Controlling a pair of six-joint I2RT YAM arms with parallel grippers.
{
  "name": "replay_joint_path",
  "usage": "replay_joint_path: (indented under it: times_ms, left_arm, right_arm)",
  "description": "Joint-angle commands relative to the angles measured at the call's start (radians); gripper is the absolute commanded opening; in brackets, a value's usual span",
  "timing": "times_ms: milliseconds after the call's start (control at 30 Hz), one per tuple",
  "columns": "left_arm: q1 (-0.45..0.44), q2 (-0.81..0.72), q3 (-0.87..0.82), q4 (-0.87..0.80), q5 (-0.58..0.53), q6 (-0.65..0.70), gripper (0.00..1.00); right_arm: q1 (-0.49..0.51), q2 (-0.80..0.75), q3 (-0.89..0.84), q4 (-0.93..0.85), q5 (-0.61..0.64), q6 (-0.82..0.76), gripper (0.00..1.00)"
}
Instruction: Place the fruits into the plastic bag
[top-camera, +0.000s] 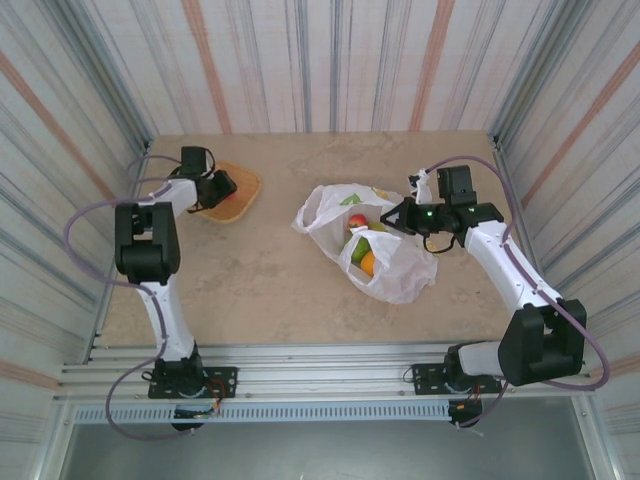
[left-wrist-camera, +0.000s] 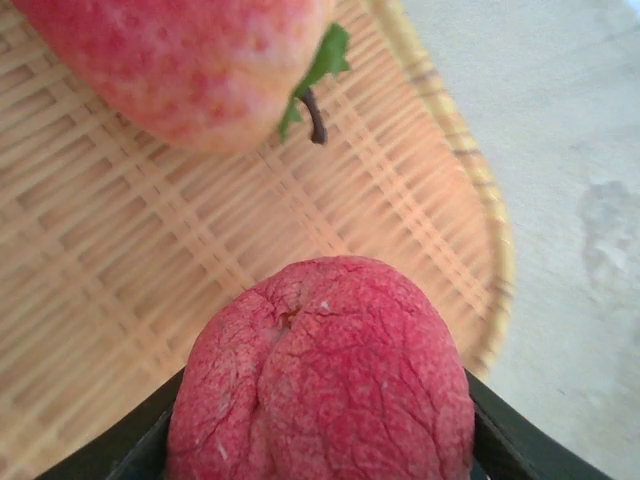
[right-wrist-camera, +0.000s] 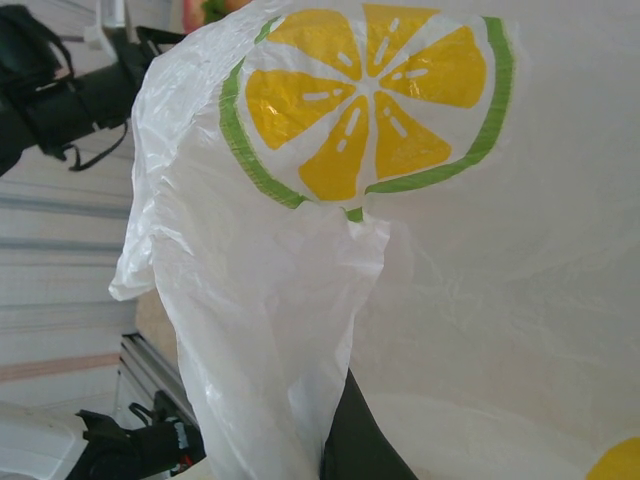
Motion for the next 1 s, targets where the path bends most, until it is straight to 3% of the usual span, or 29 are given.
replay_joint_path:
  times_ms: [0,233,533,767,967]
  left_arm:
    - [-0.002,-0.155,-0.095,0.078,0.051,-0.054,0.48]
    - [-0.084,-0.441,-0.285,0.086,0.068,-0.036,0.48]
    - [-0.394,-0.698,-0.331,-0.02,0.007,0.121,0.48]
    - [-0.704,-0.656,-0.251,-0.02,-0.031,0.28,0.48]
    - [-0.798,-0.528,-0.16,-0.039,-0.039,0.35,0.48]
  right_arm:
    - [0.007,-0.016,-0.009,0.006,0.003,-0.017,0.0]
    - [0.006,0.003,-0.005,0.024,0.0,-0.014,0.0]
    - [0.005,0.035,0.01,0.044,-0.006,-0.011,0.0]
    - [0.007,0.048,0.02,0.049,-0.005,-0.009,0.0]
    - [0.008,0.035,0.022,0.033,0.001,-0.015,0.0]
